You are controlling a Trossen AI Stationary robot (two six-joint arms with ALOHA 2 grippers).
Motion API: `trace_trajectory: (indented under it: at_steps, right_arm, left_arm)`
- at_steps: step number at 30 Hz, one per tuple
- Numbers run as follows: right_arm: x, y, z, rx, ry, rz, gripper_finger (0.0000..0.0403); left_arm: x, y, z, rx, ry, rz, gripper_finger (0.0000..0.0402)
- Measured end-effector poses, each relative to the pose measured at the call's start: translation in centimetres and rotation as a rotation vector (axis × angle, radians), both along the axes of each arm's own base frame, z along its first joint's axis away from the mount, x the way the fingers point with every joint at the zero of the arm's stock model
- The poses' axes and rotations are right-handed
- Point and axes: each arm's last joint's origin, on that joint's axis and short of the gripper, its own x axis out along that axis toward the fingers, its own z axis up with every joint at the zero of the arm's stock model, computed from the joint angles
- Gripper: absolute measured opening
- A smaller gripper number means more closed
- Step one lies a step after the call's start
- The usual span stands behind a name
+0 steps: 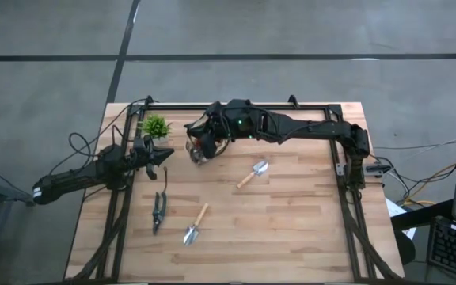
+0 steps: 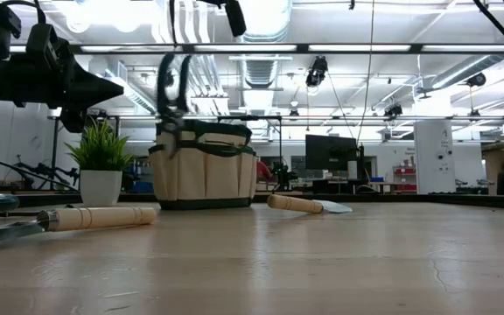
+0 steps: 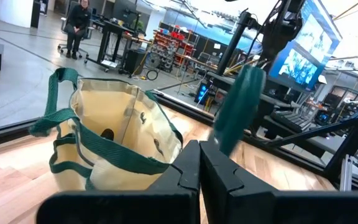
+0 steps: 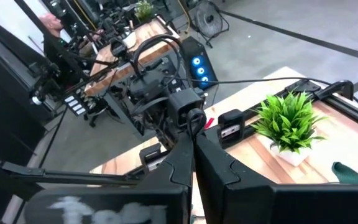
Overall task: Pick & Place Garden tools in Gardening bag
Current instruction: Put the right green shear scissor into the green gardening bag
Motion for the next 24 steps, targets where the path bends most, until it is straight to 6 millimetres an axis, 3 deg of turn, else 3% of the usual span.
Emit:
trace_trajectory:
  at_steps: [11,24]
  right_arm:
    - [0.1,-0.6,0.6,0.006,-0.067,-0.019,0.0008]
    - [-0.2,-3.0,0.8,-0.002,-0.082,-0.093,0.0008]
  left_arm:
    - [0.0,0.0,0.0,0.000,0.000,0.000,0.0005]
    - [0.0,0.0,0.0,0.000,0.000,0.000,0.0005]
